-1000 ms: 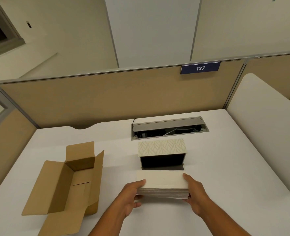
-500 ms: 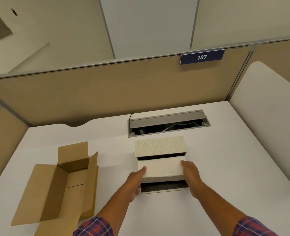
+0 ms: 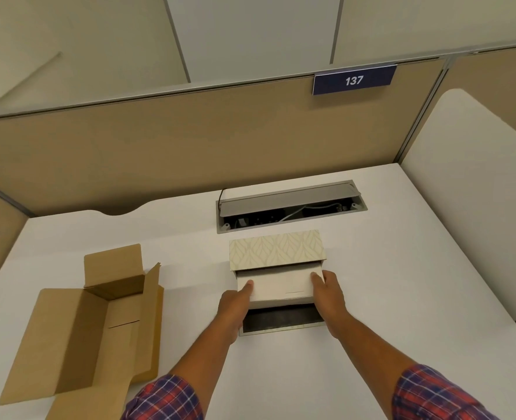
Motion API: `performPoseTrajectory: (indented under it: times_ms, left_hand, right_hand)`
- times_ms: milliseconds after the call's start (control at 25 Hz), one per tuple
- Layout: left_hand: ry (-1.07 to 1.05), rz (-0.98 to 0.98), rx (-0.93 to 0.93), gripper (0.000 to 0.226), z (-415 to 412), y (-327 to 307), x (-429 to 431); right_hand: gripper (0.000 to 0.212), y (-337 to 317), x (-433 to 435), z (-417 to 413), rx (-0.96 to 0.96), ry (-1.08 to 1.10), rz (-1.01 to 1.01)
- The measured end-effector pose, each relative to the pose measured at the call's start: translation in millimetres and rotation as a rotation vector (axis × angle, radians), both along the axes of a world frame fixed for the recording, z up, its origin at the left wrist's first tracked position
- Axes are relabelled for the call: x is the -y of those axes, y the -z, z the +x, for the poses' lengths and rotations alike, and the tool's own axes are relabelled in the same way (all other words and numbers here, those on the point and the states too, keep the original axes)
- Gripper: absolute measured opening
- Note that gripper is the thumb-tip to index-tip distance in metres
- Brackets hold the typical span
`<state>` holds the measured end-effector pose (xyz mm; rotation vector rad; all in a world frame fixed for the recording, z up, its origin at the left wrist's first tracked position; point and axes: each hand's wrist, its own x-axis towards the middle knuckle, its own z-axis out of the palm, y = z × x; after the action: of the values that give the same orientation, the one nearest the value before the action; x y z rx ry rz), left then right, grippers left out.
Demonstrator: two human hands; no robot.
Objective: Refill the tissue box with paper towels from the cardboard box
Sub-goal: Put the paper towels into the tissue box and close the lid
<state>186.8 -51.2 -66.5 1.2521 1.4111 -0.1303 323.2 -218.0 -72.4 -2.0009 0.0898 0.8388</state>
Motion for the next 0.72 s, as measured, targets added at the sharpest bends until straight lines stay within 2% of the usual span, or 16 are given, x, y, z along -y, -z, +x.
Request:
performPoseTrajectory:
  times_ms: [280, 480, 600, 720]
  left_hand:
    - [0.007, 0.026, -0.026, 0.070, 0.6, -1.3, 0.6]
    - [-0.034, 0.035, 0.034, 0.057, -3.5, -11.9, -2.7]
    - [-0.091, 0.141, 0.134, 0.056, -5.0, -24.3, -10.6]
    - [-0.079, 0.165, 0.266, 0.046, -3.5, -35.5, -17.8]
  right_hand:
    - [0.056, -0.3, -0.5, 5.6, 0.064, -0.081, -0.064]
    - [0.057, -12.8, 3.8, 7.0, 0.116, -0.040, -0.064]
    - [0.048, -22.8, 7.5, 11.9, 0.232, 0.002, 0.029]
    - [0.035, -36.6, 7.5, 20.0, 0.229, -0.012, 0.166]
